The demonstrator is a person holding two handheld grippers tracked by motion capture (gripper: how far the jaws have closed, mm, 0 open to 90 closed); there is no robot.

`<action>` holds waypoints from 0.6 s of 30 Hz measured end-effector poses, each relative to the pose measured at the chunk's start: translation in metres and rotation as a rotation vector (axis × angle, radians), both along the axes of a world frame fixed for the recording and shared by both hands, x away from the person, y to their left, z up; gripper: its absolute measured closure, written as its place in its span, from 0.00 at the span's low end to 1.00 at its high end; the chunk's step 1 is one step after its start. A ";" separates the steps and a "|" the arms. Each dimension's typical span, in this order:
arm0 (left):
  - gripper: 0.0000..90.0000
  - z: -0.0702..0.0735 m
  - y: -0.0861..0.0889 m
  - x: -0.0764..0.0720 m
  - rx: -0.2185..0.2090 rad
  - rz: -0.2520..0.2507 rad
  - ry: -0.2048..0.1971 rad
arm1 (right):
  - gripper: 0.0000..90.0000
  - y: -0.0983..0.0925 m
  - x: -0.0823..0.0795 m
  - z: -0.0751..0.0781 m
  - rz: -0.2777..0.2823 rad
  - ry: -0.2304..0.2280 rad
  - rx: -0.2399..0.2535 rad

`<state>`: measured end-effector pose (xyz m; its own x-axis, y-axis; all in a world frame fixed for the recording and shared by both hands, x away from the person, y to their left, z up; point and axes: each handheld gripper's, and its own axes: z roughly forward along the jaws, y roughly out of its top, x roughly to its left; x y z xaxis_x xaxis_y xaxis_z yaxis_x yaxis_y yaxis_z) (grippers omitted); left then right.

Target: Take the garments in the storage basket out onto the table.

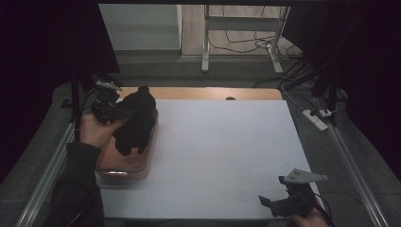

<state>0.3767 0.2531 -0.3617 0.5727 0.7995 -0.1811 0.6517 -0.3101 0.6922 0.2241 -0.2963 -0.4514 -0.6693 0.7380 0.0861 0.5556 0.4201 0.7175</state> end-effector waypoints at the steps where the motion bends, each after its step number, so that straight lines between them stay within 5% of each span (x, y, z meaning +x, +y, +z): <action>1: 0.59 0.002 -0.003 -0.001 0.001 -0.006 -0.008 | 0.00 0.000 0.000 0.000 -0.002 0.000 0.001; 18: 0.58 0.033 -0.053 -0.001 -0.016 -0.124 -0.071 | 0.00 -0.001 0.000 0.000 -0.003 0.005 0.004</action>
<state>0.3755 0.1998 -0.3287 0.6791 0.7189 -0.1488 0.5579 -0.3737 0.7410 0.2244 -0.2969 -0.4514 -0.6669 0.7393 0.0927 0.5602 0.4155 0.7167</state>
